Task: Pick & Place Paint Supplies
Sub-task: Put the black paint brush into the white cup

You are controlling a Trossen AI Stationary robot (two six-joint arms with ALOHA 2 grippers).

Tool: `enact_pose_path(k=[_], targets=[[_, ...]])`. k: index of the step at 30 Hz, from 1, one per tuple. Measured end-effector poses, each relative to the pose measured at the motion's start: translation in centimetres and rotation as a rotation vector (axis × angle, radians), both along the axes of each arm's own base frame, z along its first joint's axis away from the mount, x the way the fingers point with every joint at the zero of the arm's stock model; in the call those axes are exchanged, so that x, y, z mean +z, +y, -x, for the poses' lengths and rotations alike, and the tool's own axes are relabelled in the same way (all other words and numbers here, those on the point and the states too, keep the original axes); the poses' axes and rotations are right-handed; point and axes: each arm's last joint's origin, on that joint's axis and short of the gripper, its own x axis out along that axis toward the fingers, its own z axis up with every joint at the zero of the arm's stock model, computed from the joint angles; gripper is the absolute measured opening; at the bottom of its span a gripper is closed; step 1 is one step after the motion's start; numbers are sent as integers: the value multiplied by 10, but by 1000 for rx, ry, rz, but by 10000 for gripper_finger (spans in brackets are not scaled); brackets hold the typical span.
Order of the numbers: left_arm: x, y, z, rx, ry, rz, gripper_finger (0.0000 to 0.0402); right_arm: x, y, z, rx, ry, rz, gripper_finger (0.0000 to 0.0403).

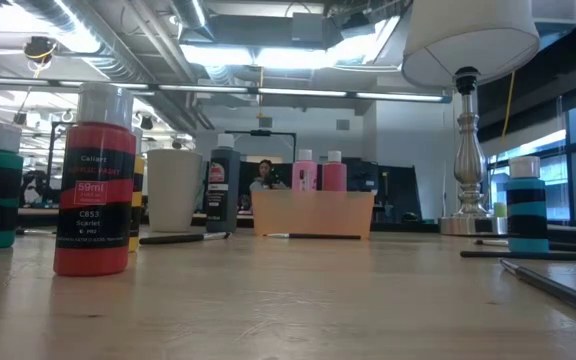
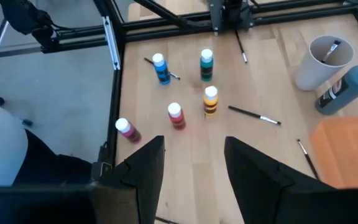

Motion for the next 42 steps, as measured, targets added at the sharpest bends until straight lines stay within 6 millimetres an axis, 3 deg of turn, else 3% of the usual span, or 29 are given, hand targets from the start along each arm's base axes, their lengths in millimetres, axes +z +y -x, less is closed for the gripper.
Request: enact_pose_path(k=[7,14,20,26,31,36,42], targets=[[-8,-36,24,-47,197,82,143,-5,10,-11,13,-31,-9,171],[-4,-56,54,-71,160,45,143,-24,25,-34,52,-15,35,171],[-11,-65,69,-116,154,-9,143,-25,29,-49,95,-99,60,171],[-41,-67,78,-131,257,-9,143,-11,22,-67,112,-284,71,171],[-76,-62,87,-149,351,-187,143,-2,17,-75,80,-385,28,171],[-117,-55,93,-79,477,-393,143,2,17,-76,54,-418,-20,171],[-174,-54,90,-162,688,-509,143,4,13,-79,10,-435,-77,171]])
